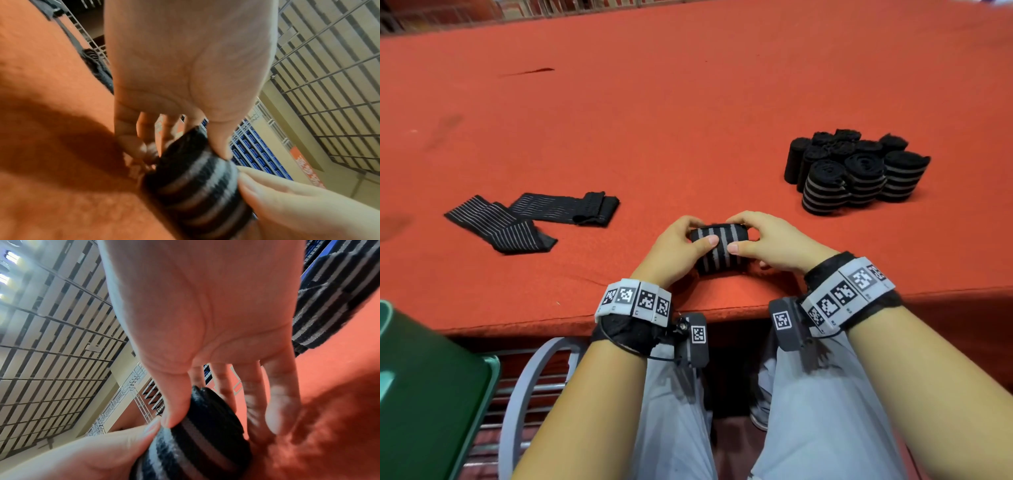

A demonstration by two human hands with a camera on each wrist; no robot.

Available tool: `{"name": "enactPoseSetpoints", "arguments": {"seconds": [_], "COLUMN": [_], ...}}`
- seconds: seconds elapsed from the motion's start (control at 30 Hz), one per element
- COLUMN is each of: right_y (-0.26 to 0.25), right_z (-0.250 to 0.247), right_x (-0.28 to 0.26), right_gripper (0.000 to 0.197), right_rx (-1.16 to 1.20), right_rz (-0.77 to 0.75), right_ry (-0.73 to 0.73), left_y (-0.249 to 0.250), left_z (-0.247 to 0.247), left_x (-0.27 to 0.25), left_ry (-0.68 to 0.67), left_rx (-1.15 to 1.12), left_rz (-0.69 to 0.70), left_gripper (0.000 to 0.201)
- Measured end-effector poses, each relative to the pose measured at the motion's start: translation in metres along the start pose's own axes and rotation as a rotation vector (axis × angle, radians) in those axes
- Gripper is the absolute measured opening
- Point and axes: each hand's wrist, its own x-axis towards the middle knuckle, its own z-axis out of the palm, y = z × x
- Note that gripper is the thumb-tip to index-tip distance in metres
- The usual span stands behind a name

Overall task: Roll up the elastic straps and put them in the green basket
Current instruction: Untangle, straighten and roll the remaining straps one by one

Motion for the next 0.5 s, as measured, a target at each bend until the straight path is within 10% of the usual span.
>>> {"name": "enactPoseSetpoints", "arguments": {"seconds": [0.17, 0.5], "right_y": [-0.006, 0.003], "right_z": [-0.01, -0.012], "right_x": [0.008, 0.01], "right_gripper": [0.037, 0.053], "right_rx": [-0.051, -0.034], "right_rz": [0.05, 0.042], "right_ry": [-0.071, -0.075], "left_y": [0.012, 0.015], "left_z": [0.0, -0.003], "left_x": [0.001, 0.012], "left_ry": [0.094, 0.017], "left_rx": [0.272, 0.354], "left_rz": [0.171, 0.075], "left_gripper": [0.036, 0.037]}}
